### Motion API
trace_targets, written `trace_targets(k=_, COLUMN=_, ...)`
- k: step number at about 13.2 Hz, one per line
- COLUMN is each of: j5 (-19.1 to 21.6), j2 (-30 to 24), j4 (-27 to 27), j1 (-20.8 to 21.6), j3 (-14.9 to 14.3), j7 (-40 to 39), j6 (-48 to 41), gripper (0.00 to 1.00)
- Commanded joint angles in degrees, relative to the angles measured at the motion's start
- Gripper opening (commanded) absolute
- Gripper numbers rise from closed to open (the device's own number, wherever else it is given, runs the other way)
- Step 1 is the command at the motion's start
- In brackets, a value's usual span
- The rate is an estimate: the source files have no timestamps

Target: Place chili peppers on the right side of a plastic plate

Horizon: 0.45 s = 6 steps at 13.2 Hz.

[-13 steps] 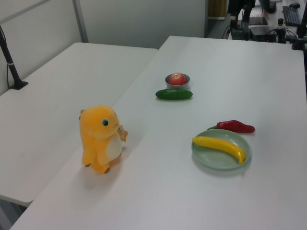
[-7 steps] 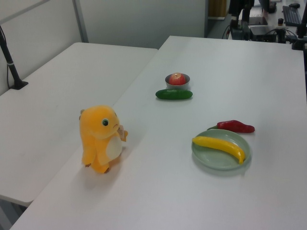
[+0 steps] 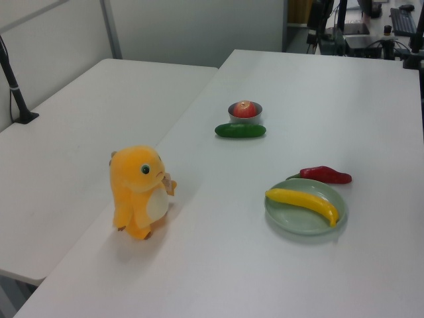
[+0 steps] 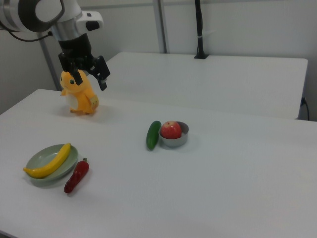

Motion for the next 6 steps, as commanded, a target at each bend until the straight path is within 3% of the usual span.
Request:
trace_targets(k=1, j5=-0.3, j2=-1.0, j4=-1.4, j1=1.3, j3=-1.8, j7=-2.4, j6=1.1, gripper=1.00)
trace_targets(k=6, j5=-0.2, j2=-1.0, j4=-1.4, j1=2.2, j3=-1.8, j7=-1.6, j6=0.7, gripper=1.00)
